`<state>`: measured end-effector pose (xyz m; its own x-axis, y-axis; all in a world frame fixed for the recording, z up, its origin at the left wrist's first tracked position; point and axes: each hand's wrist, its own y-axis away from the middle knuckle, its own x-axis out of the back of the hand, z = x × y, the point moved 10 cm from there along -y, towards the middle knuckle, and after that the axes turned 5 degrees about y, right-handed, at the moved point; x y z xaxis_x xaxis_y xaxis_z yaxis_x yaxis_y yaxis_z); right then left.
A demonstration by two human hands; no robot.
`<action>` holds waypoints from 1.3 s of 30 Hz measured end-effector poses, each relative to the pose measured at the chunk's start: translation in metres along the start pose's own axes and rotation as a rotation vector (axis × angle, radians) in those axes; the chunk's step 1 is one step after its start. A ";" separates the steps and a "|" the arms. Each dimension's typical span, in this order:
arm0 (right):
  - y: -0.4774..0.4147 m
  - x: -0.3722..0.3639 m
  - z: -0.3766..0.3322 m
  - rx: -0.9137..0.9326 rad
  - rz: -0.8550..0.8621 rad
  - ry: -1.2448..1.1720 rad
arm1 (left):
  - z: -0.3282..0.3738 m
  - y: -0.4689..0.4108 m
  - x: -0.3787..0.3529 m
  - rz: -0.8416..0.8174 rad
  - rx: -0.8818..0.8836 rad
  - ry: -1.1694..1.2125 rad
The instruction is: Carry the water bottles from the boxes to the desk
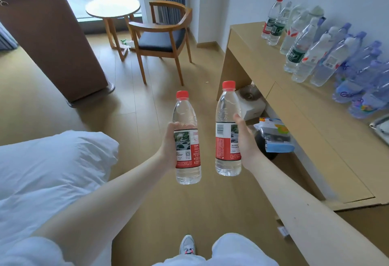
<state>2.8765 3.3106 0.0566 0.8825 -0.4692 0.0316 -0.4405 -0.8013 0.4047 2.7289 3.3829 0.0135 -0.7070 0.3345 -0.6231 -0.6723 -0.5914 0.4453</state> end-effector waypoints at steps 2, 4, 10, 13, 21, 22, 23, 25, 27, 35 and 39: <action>-0.011 0.002 -0.006 0.008 0.001 0.003 | 0.007 -0.013 0.001 0.009 0.009 -0.009; -0.025 0.007 -0.011 0.012 0.005 -0.004 | 0.014 -0.028 -0.001 0.015 0.021 -0.016; -0.074 0.021 -0.025 -0.002 -0.011 -0.024 | 0.032 -0.083 -0.013 0.039 0.034 -0.021; -0.109 0.035 -0.043 0.020 -0.009 -0.023 | 0.049 -0.119 -0.027 0.084 0.025 -0.081; -0.203 0.101 -0.111 0.075 0.045 -0.078 | 0.112 -0.230 -0.115 0.067 -0.045 -0.207; -0.210 0.111 -0.120 0.082 0.061 -0.102 | 0.116 -0.244 -0.125 0.060 -0.049 -0.215; -0.218 0.122 -0.127 0.092 0.075 -0.118 | 0.119 -0.256 -0.137 0.048 -0.051 -0.221; -0.234 0.142 -0.137 0.114 0.097 -0.122 | 0.122 -0.279 -0.159 0.025 -0.040 -0.232; -0.243 0.163 -0.142 0.125 0.141 -0.119 | 0.118 -0.301 -0.176 0.005 -0.003 -0.257; -0.259 0.256 -0.145 0.117 0.406 -0.213 | 0.088 -0.381 -0.262 -0.161 0.173 -0.360; -0.257 0.298 -0.137 0.107 0.572 -0.284 | 0.072 -0.417 -0.303 -0.254 0.209 -0.495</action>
<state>3.2751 3.4270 0.0870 0.4325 -0.9010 -0.0337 -0.8550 -0.4217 0.3018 3.2083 3.5812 0.0629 -0.5031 0.7785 -0.3753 -0.8272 -0.3080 0.4701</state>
